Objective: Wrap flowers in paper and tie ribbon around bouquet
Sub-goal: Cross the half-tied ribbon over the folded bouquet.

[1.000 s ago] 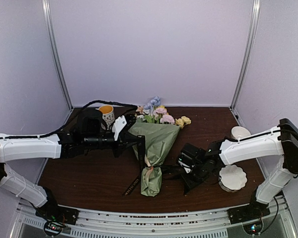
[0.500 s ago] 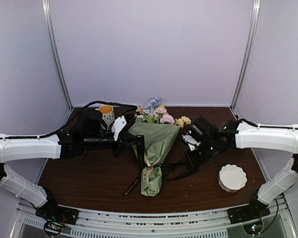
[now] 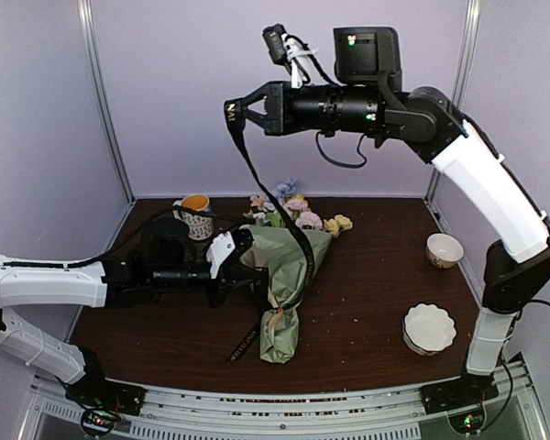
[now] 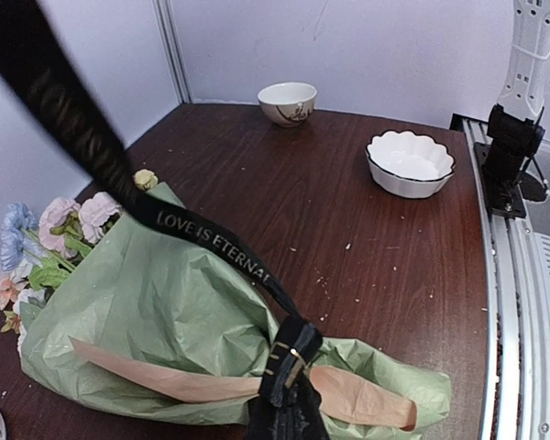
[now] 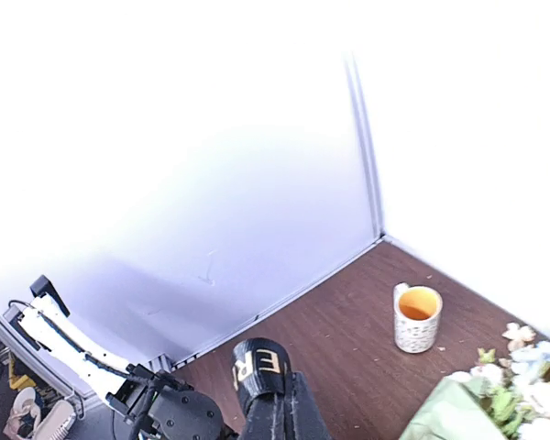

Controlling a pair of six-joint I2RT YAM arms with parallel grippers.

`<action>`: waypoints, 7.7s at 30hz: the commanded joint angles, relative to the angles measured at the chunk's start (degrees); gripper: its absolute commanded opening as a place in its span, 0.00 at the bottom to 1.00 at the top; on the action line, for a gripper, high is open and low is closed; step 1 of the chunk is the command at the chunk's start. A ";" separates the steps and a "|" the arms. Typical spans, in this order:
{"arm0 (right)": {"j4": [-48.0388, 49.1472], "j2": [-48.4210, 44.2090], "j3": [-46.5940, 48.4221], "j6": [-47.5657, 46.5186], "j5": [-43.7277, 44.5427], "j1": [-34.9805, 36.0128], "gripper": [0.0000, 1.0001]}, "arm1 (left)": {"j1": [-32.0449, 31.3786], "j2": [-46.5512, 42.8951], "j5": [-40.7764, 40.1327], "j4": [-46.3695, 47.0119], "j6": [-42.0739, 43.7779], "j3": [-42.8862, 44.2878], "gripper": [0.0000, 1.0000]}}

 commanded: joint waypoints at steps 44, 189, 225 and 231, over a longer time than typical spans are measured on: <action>23.34 -16.37 -63.19 -9.59 -23.90 -2.54 0.50 | -2.10 -1.21 -0.73 8.55 -3.81 -3.27 0.00; 24.54 -14.90 -64.58 -0.59 -19.41 -5.32 0.00 | 2.29 9.17 -2.50 10.22 -6.18 3.44 0.59; 35.71 -10.73 -79.34 2.84 -19.44 -4.56 0.49 | 2.38 12.02 3.31 13.68 -8.54 1.71 0.00; 39.75 -9.49 -80.98 4.78 -23.21 -4.54 0.44 | 2.46 12.34 2.78 13.28 -8.45 2.13 0.00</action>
